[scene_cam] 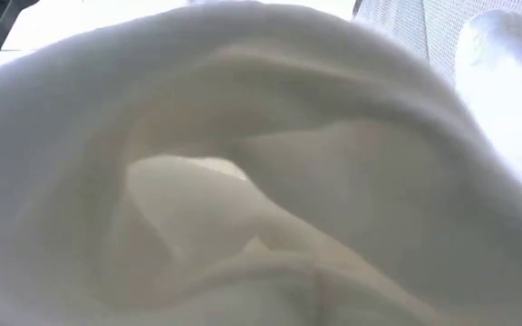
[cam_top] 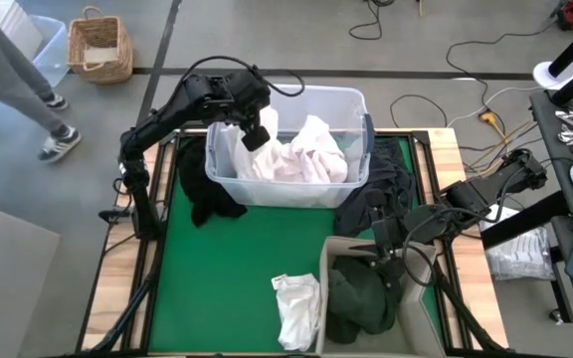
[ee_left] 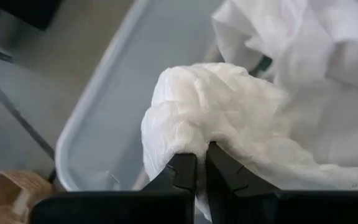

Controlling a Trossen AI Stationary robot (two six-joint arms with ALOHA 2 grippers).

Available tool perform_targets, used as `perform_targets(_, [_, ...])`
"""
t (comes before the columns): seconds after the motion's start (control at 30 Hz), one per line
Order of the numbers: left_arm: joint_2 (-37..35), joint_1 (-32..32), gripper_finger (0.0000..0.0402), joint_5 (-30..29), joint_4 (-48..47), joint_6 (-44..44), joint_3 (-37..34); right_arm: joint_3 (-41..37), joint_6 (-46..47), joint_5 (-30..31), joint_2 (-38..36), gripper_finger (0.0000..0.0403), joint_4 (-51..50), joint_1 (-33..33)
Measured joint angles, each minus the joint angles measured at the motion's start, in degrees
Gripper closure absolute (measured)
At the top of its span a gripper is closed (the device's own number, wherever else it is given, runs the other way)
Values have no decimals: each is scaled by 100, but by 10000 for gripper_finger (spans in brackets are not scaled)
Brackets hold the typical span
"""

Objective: Sort clothes
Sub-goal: Put the white shirt into the transparent laundry bin

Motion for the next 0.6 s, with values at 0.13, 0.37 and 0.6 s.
perform_targets(0.13, [0, 25, 401, 53, -183, -57, -143, 0, 12, 0, 0, 277, 0, 0])
perform_targets(0.37, [0, 49, 401, 126, -125, -57, -481, 0, 4, -2, 0, 278, 2, 0])
perform_targets(0.6, [-1, 101, 370, 20, 91, -66, -870, 0, 10, -2, 0, 266, 2, 0])
